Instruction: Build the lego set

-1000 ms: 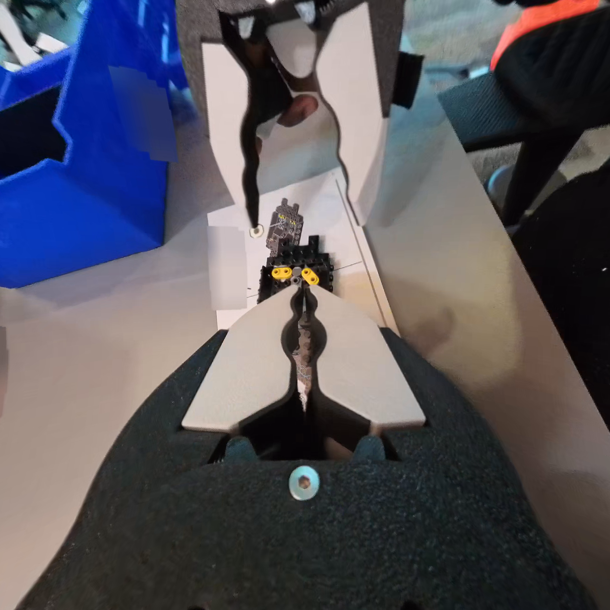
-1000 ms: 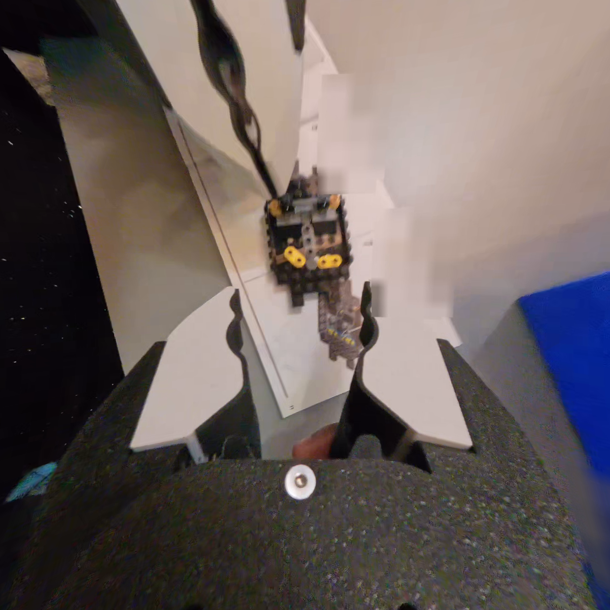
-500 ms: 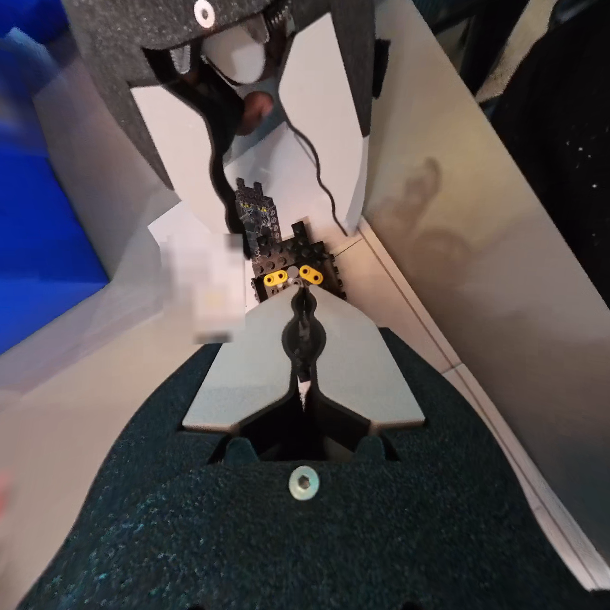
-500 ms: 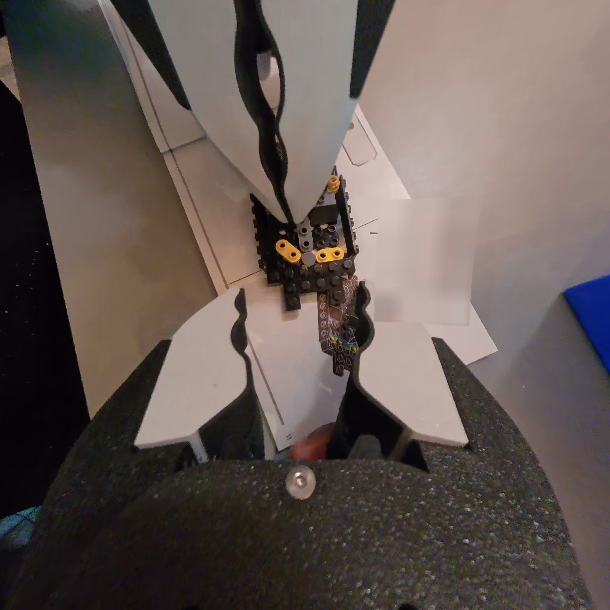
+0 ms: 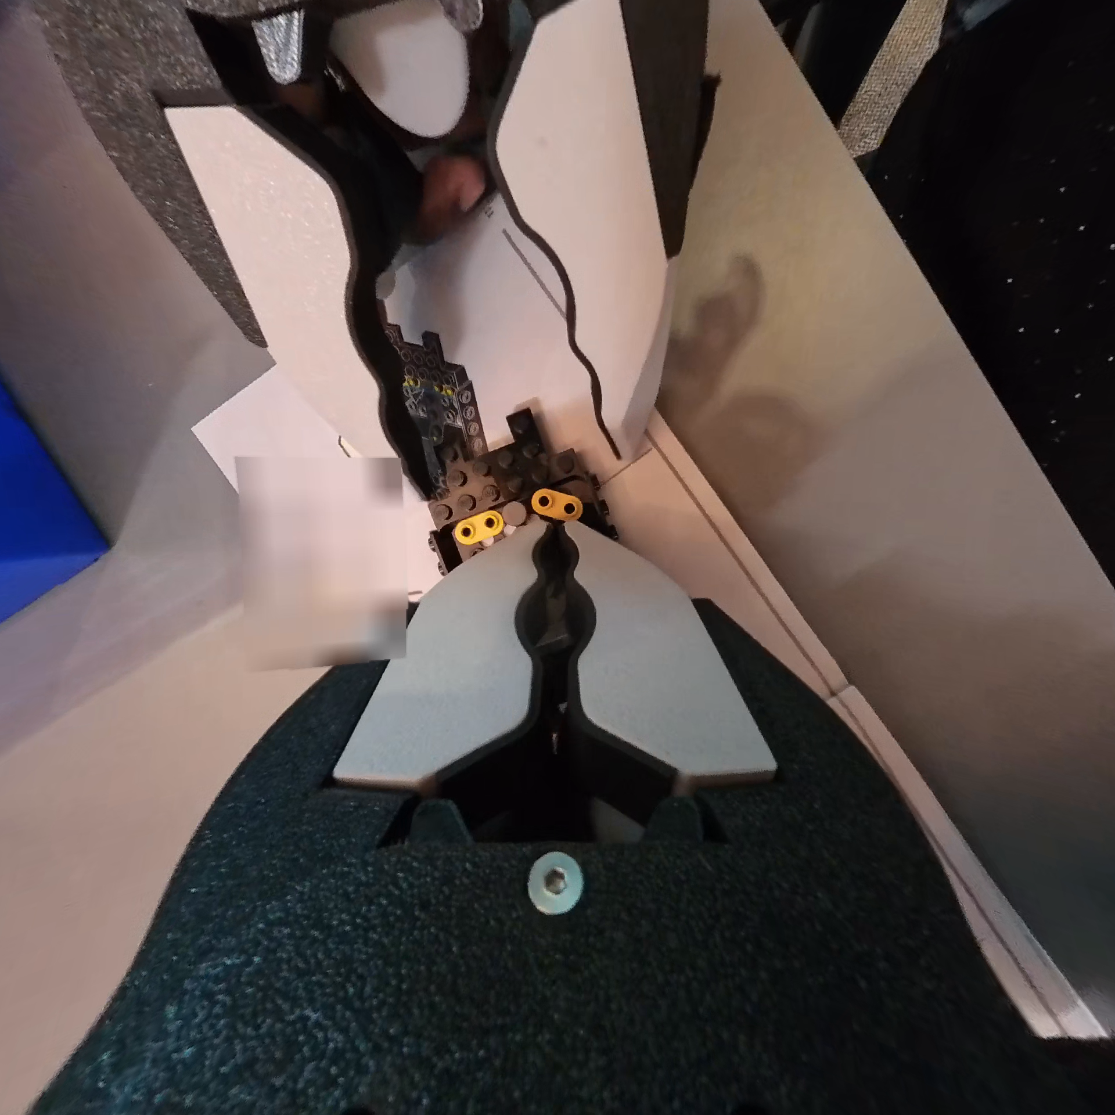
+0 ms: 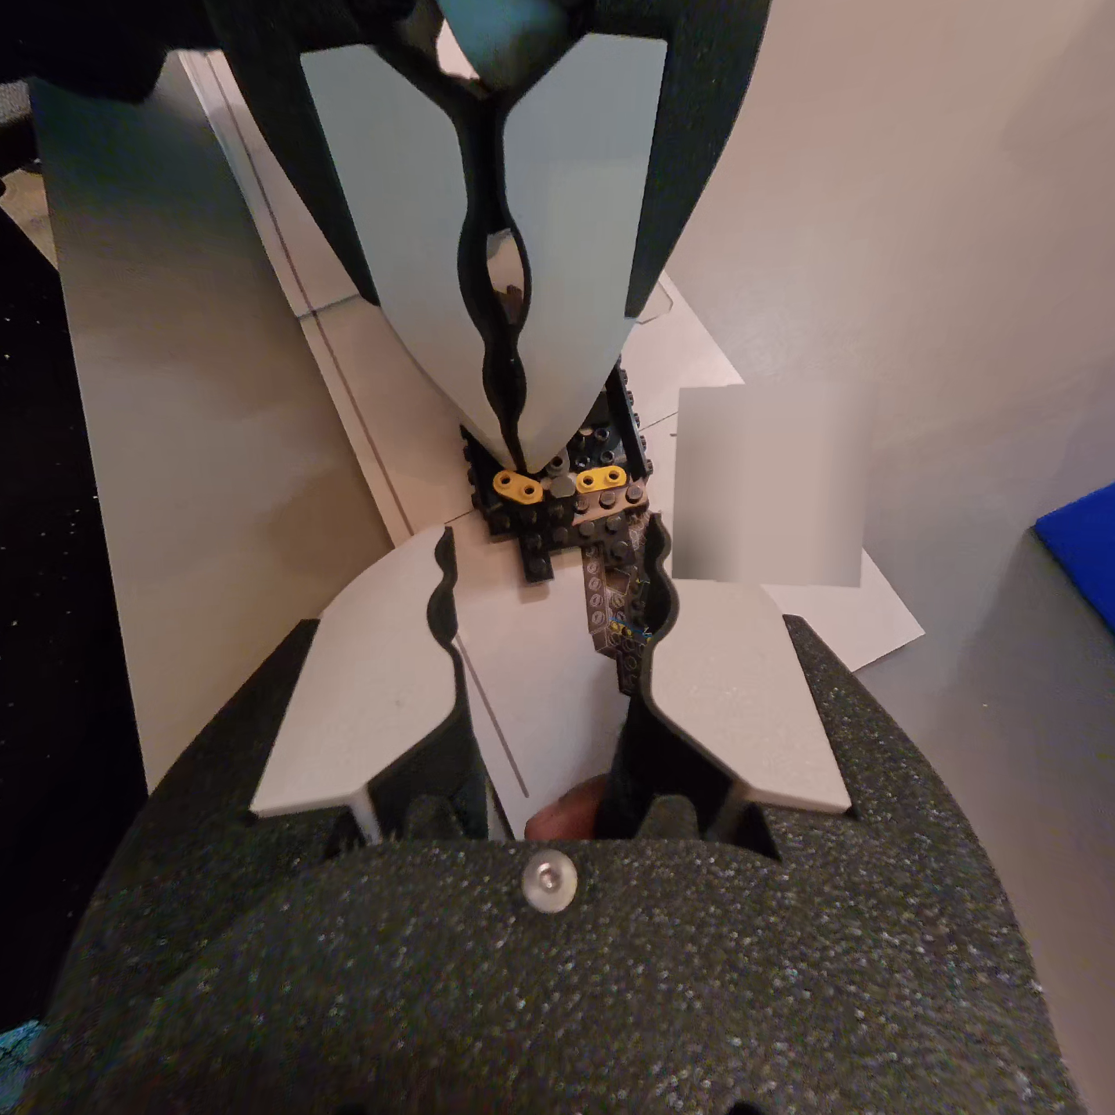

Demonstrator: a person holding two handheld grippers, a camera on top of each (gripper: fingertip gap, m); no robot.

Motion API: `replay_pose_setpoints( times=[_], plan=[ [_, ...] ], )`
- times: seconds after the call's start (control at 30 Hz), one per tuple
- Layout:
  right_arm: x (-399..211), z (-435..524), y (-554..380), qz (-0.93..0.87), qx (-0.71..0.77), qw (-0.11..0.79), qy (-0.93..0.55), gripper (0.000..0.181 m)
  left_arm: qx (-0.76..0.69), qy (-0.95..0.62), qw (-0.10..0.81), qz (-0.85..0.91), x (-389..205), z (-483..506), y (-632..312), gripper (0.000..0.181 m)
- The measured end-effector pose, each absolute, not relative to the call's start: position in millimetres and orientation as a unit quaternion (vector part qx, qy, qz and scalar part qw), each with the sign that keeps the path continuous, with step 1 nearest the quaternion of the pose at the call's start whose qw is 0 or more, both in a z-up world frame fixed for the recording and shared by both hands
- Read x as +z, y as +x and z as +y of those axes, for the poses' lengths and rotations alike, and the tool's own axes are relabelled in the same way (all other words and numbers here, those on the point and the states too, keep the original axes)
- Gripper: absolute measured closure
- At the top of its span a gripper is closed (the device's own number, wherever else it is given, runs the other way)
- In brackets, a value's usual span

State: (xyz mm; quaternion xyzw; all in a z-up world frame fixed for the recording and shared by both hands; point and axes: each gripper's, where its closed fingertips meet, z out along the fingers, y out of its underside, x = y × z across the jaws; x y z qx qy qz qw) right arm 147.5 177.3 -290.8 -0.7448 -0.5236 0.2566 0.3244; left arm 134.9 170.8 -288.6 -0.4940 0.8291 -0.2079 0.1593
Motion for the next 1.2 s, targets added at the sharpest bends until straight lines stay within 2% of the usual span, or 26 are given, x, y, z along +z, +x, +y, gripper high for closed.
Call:
replay_pose_setpoints(
  times=[0.03,0.67,0.83,0.93,1.07,1.2],
  plan=[
    [-291,177,147,-0.522,0.257,0.327,-0.745,0.121,-0.212,-0.497,0.161,0.826,-288,170,136,0.181],
    [-290,178,144,-0.488,0.247,0.342,-0.764,0.13,-0.219,-0.549,0.187,0.785,-285,170,141,0.175],
    [-289,171,144,-0.504,0.26,0.33,-0.754,0.125,-0.211,-0.554,0.218,0.775,-274,177,134,0.169],
    [-288,173,148,-0.523,0.253,0.324,-0.746,0.123,-0.209,-0.561,0.239,0.765,-270,182,127,0.141],
    [-286,170,146,-0.546,0.261,0.304,-0.736,0.123,-0.228,-0.573,0.226,0.754,-275,184,121,0.12],
    [-276,175,145,-0.552,0.259,0.311,-0.729,0.139,-0.242,-0.575,0.205,0.754,-279,182,121,0.112]
  ],
)
